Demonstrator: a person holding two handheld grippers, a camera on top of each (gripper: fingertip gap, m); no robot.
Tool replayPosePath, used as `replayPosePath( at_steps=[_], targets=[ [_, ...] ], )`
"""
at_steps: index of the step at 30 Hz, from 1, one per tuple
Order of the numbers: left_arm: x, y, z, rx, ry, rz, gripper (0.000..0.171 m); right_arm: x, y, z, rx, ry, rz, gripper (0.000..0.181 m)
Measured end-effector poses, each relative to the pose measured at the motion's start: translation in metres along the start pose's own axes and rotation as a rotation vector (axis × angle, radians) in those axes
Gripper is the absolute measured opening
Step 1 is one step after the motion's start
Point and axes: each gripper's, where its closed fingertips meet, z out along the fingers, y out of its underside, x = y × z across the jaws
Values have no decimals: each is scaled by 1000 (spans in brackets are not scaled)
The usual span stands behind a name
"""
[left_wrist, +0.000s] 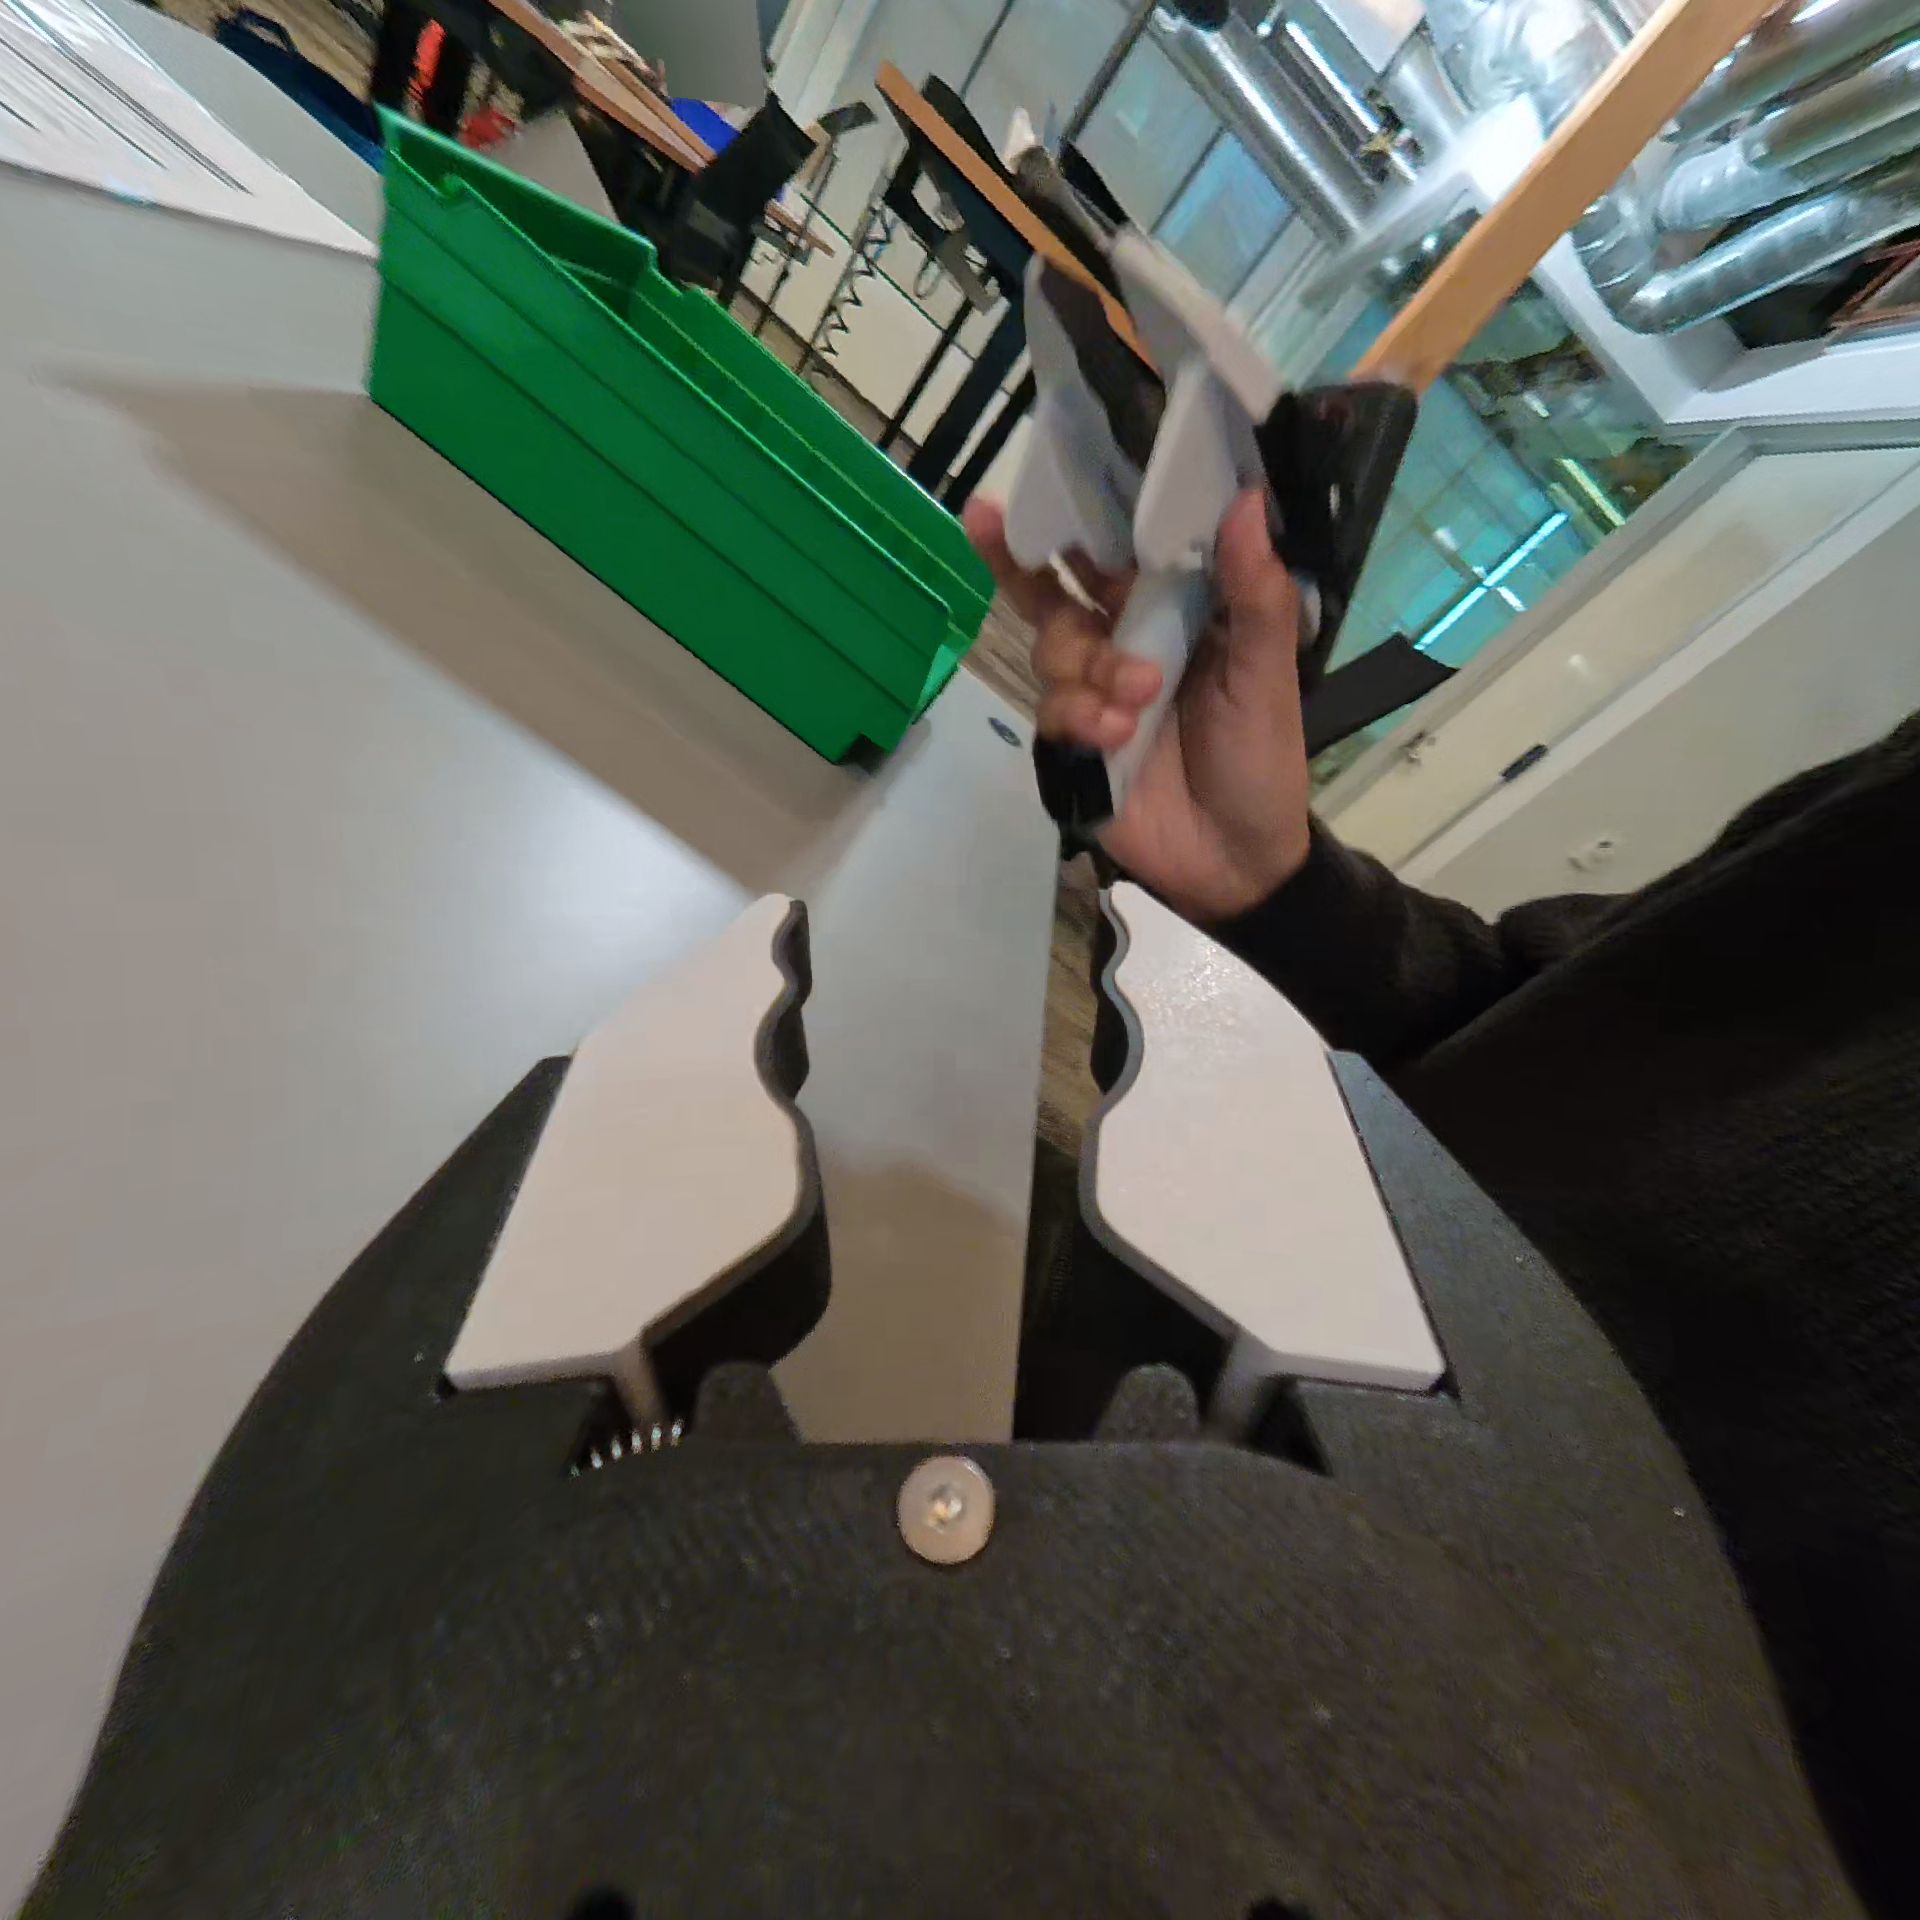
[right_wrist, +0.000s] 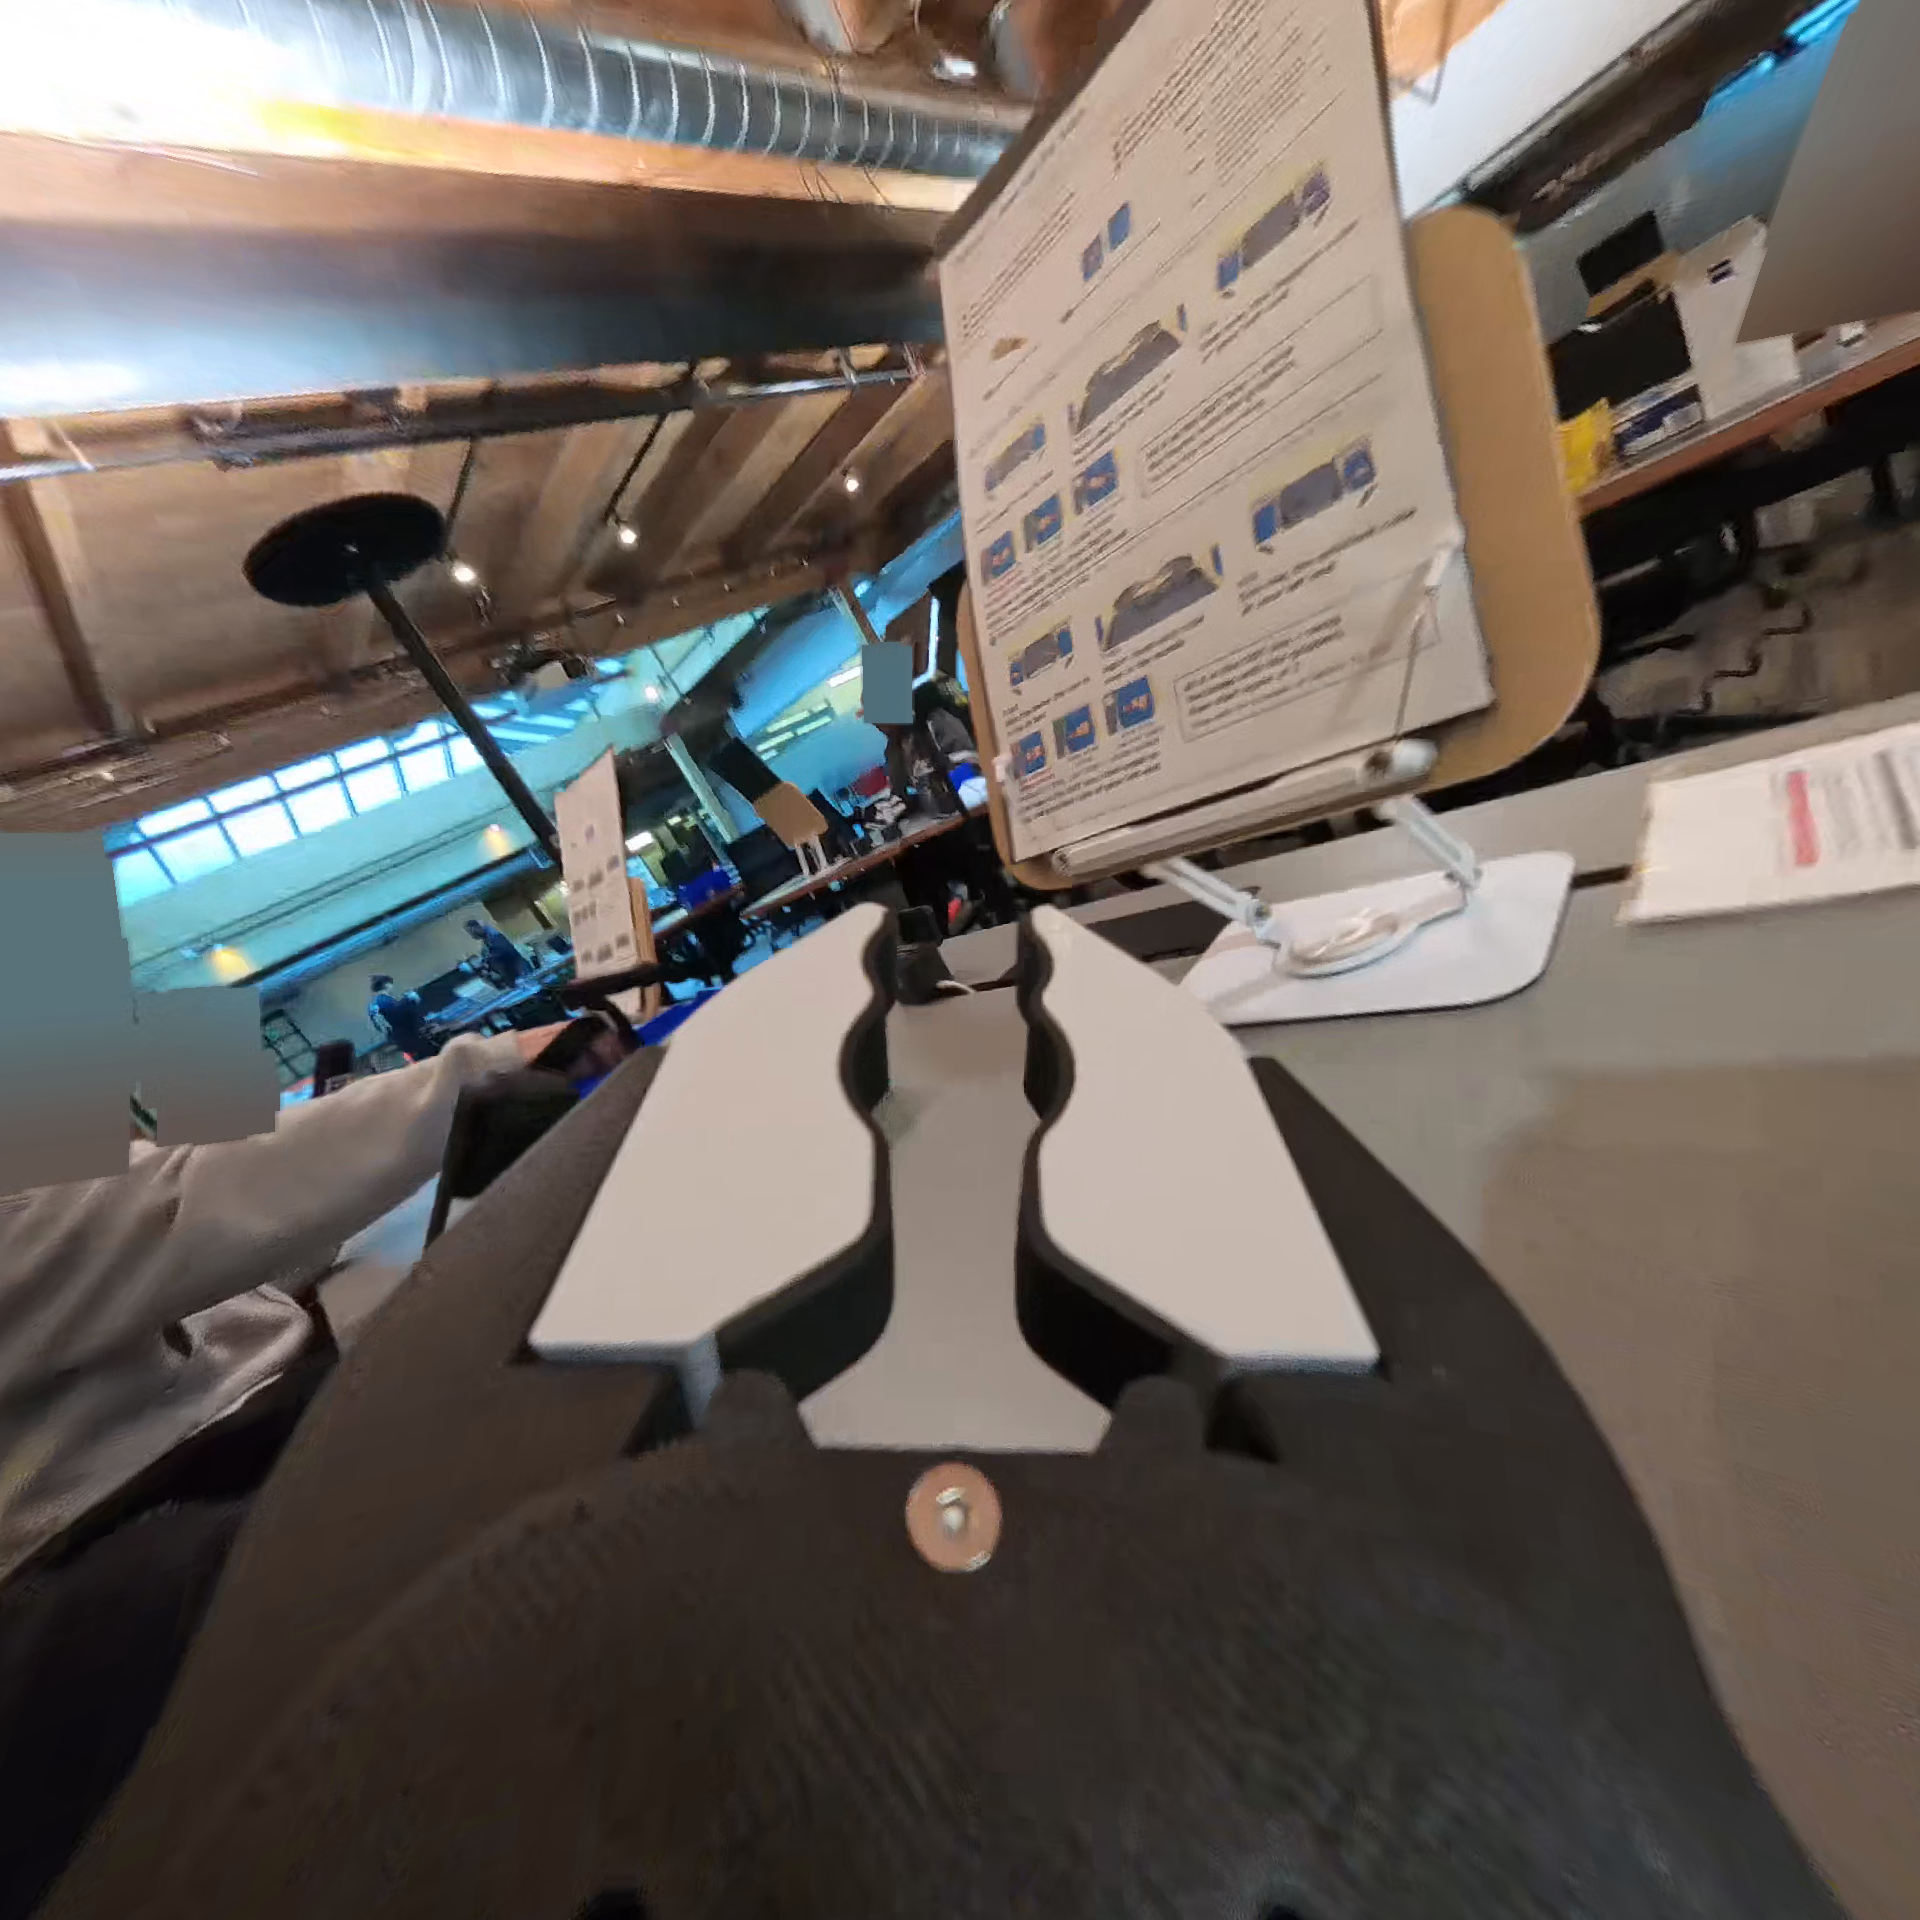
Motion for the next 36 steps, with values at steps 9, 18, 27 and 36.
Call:
replayPosePath(
  at_steps=[9,18,27,36],
  targets=[
    [-25,-98,-116,207,-399,256,65,-30,81,8,-186,-3,-250,100],
    [-134,-117,-343,-499,-1182,486,60,-42,126,5,-411,-138,-243,104],
    [-211,-71,-442,-1524,-1122,601,83,-40,146,8,-485,-130,-239,98],
    [-251,-48,-462,-1786,-1008,521,67,-34,158,8,-520,-120,-143,94]
  ],
)
